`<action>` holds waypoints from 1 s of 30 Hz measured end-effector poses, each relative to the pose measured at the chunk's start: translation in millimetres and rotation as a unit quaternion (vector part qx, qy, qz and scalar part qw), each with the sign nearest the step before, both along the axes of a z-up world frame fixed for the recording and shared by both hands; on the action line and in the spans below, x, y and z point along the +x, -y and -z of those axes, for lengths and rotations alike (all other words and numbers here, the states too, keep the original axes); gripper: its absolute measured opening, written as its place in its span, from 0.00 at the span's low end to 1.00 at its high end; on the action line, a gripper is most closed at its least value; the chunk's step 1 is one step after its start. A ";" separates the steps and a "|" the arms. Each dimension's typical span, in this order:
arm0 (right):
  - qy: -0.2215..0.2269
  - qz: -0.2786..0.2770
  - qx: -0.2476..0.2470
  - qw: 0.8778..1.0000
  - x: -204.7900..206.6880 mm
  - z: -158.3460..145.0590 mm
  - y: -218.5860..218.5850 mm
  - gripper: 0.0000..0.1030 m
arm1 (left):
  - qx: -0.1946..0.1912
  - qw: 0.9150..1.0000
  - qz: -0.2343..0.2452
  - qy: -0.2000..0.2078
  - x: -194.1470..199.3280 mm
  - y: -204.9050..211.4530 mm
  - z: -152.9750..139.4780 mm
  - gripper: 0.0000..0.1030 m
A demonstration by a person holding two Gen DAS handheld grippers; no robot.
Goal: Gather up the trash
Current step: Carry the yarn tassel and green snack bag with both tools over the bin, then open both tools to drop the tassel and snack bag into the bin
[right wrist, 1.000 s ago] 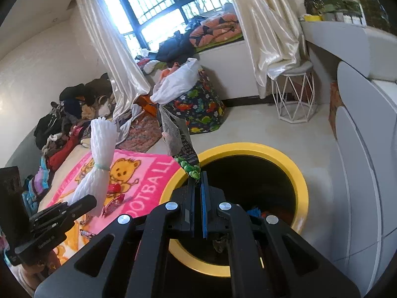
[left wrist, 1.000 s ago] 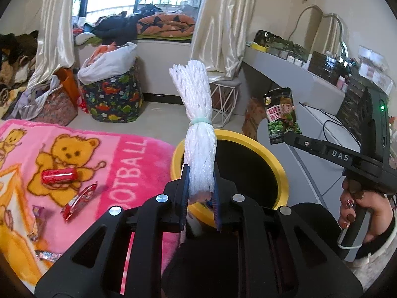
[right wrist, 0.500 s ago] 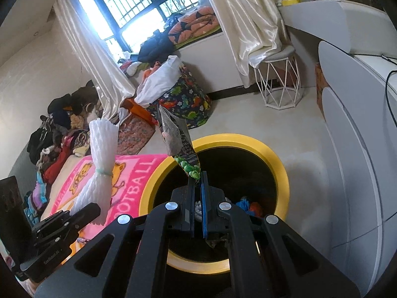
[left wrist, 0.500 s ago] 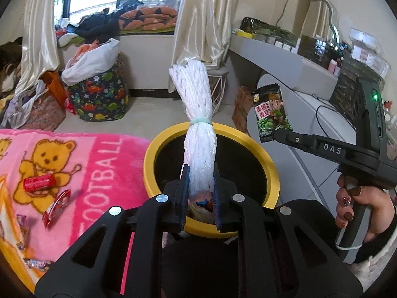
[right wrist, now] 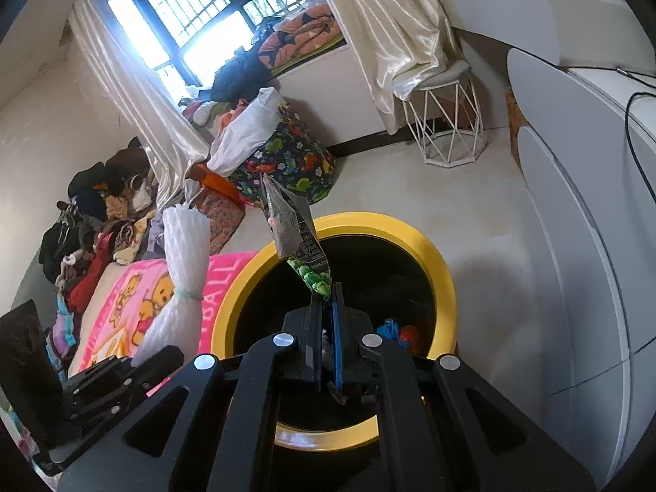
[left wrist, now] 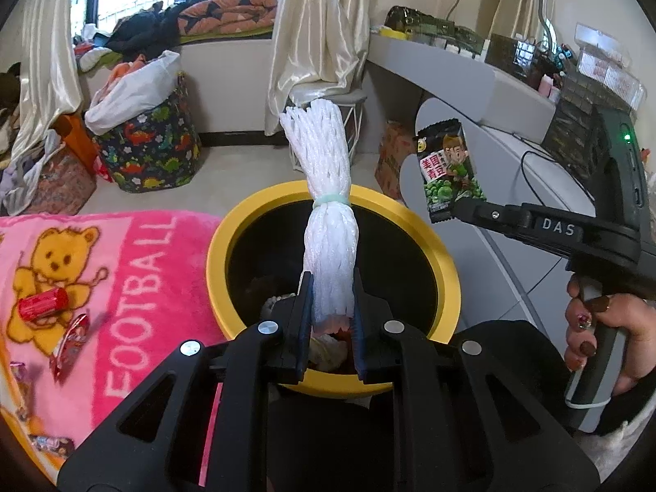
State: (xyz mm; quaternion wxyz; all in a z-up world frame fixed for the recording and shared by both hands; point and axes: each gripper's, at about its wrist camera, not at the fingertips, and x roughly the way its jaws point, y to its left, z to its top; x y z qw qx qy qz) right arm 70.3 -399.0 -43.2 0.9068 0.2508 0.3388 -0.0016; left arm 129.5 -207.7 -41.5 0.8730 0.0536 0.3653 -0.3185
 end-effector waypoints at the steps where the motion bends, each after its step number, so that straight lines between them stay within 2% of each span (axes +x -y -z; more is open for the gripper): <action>1: -0.001 0.002 0.002 1.000 -0.1 0.8 1.4 0.04 | 0.000 1.000 0.001 -0.003 1.8 2.0 1.5 0.11; 18: -0.028 0.010 0.026 0.999 13.0 21.6 6.4 0.05 | 0.033 0.999 0.006 -0.036 33.5 26.1 36.8 0.11; 20: -0.034 0.011 0.033 0.999 16.1 26.3 7.9 0.09 | 0.036 0.998 -0.004 -0.044 39.3 25.0 41.0 0.12; 21: -0.038 0.012 0.029 0.999 16.7 28.1 8.3 0.19 | 0.036 0.998 -0.009 -0.047 41.4 23.4 42.3 0.13; 22: -0.042 0.018 0.028 0.999 16.1 29.6 9.4 0.26 | 0.036 0.998 -0.015 -0.047 41.9 22.0 42.5 0.21; 23: -0.042 0.023 0.033 0.998 15.9 30.7 11.9 0.38 | 0.033 0.998 -0.024 -0.048 42.3 18.6 42.0 0.37; 25: -0.038 0.030 0.041 0.998 15.0 30.8 14.9 0.44 | 0.020 0.998 -0.039 -0.049 41.4 11.1 39.2 0.56; 27: -0.037 0.032 0.027 0.998 14.3 29.3 12.2 0.50 | 0.005 0.998 -0.048 -0.040 36.7 2.3 33.0 0.61; 29: -0.032 0.031 0.022 0.999 12.6 27.5 9.0 0.57 | 0.002 0.998 -0.060 -0.030 32.0 -3.3 27.6 0.84; 30: -0.029 0.033 0.017 0.999 11.6 25.2 6.1 0.60 | 0.001 0.998 -0.063 -0.025 30.1 -4.5 24.4 0.86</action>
